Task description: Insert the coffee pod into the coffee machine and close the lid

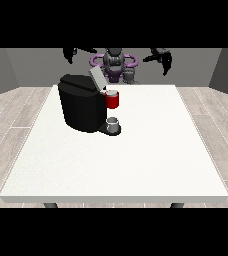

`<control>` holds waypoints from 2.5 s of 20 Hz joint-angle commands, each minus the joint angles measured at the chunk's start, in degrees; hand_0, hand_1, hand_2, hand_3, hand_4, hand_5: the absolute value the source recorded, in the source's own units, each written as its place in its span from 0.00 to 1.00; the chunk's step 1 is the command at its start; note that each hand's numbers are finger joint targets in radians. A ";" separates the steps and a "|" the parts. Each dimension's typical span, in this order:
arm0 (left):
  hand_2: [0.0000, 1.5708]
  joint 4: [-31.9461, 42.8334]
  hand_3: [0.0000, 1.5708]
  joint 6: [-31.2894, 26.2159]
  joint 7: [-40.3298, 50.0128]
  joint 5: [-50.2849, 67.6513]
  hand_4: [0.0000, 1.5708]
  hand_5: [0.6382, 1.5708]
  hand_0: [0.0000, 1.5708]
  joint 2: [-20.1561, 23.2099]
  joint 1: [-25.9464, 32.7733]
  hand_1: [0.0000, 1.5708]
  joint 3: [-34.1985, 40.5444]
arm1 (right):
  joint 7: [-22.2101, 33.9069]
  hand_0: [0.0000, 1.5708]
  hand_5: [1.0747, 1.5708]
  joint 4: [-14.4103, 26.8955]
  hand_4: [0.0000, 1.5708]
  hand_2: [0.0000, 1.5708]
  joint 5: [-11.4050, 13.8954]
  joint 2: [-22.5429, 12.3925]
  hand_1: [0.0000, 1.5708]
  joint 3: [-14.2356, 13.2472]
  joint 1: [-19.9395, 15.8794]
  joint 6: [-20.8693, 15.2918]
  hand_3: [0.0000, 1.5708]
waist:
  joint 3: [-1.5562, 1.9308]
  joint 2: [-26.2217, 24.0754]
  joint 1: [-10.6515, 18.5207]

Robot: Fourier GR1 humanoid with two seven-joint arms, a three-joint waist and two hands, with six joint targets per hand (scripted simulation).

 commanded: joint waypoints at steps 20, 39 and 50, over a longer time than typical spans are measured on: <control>0.00 -27.35 0.00 3.68 10.08 8.93 0.23 1.00 0.00 2.59 9.48 0.00 -6.65 | 1.03 0.00 1.00 10.51 0.00 0.00 -3.28 3.09 0.00 0.98 -14.76 0.06 0.00 | -0.01 12.60 -1.03; 0.00 -31.26 0.00 5.40 8.98 8.73 0.22 1.00 0.00 4.25 12.52 0.00 -7.96 | 1.43 0.00 1.00 13.03 0.03 0.00 0.80 2.67 0.00 4.93 -27.34 0.64 0.00 | -0.04 17.30 -0.35; 0.00 -32.02 0.00 3.21 9.83 9.27 0.23 1.00 0.00 5.35 9.61 0.00 -9.08 | 3.58 0.00 1.00 10.48 0.07 0.00 4.89 1.75 0.00 7.68 -30.90 -1.27 0.00 | -0.05 20.08 4.91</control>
